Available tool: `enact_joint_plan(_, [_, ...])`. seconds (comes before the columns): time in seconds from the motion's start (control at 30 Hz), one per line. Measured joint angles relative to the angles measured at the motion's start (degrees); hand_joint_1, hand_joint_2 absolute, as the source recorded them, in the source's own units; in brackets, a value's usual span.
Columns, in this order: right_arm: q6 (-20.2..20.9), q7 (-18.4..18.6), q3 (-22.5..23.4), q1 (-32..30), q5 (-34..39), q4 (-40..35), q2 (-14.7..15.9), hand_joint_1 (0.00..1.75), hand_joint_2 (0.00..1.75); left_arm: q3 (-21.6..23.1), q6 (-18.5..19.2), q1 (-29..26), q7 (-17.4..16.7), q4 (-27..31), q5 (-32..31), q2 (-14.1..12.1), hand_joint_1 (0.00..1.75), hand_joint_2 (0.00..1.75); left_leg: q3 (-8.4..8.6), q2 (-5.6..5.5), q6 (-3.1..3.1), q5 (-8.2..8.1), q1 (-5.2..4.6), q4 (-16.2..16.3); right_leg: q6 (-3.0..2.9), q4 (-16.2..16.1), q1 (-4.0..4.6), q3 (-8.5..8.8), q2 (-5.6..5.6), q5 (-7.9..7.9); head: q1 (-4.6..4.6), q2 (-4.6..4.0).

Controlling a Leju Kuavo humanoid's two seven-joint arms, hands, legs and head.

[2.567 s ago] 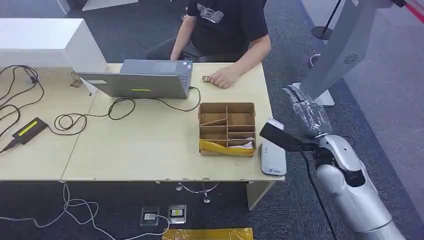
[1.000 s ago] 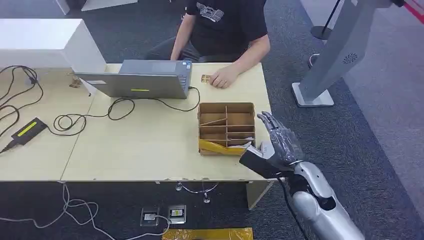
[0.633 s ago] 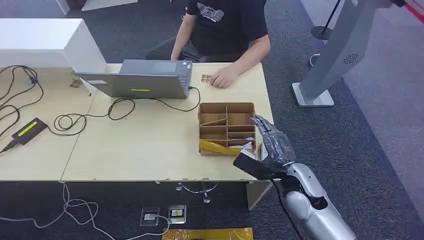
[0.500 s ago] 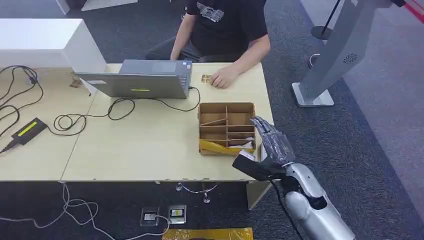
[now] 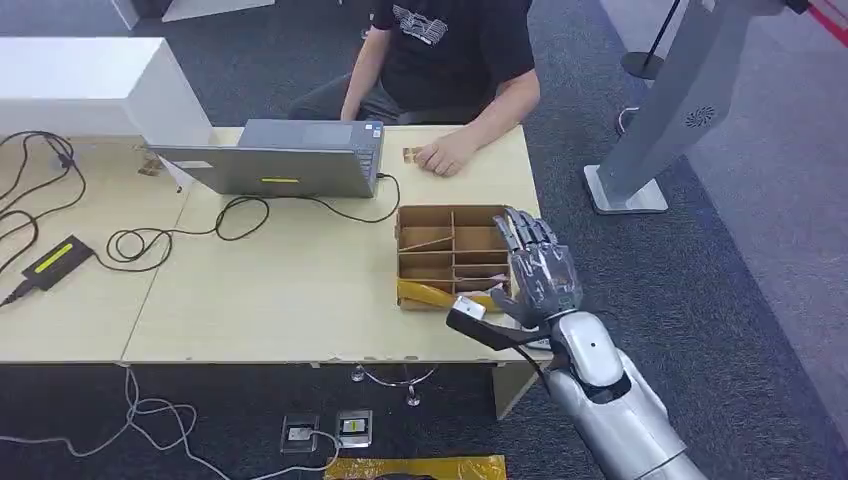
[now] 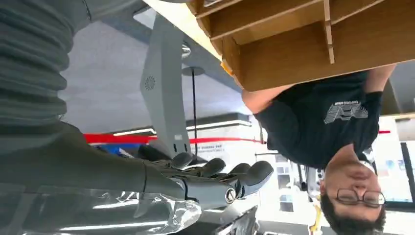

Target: Pass the card to the sensor for recognition and then transmit it.

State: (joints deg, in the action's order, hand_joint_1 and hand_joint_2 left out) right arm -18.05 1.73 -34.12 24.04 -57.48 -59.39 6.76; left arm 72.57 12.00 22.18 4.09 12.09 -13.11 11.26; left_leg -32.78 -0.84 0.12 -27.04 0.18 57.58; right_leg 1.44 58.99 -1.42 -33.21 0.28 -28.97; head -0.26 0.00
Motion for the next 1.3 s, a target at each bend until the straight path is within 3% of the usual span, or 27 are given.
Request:
enact_joint_plan(0.33, [2.36,-2.1,0.11,1.36,0.24,4.46,-2.91,0.0,1.75,-1.25,-0.98,-0.15,-0.72,0.0,0.0,0.17,0.0,0.0,-0.01,-0.01,0.0,0.0,0.0,0.0,0.0,0.0,0.0,0.0,-0.01,0.0,0.0,0.0])
enact_joint_plan(1.3, [6.51,-2.1,0.28,0.79,0.24,5.6,-3.89,0.0,1.75,-3.67,-1.81,-0.3,-2.4,-0.02,0.0,0.11,0.0,0.0,0.0,0.0,0.0,0.0,0.0,0.0,0.0,-0.01,0.0,-0.01,0.0,0.0,0.02,0.0])
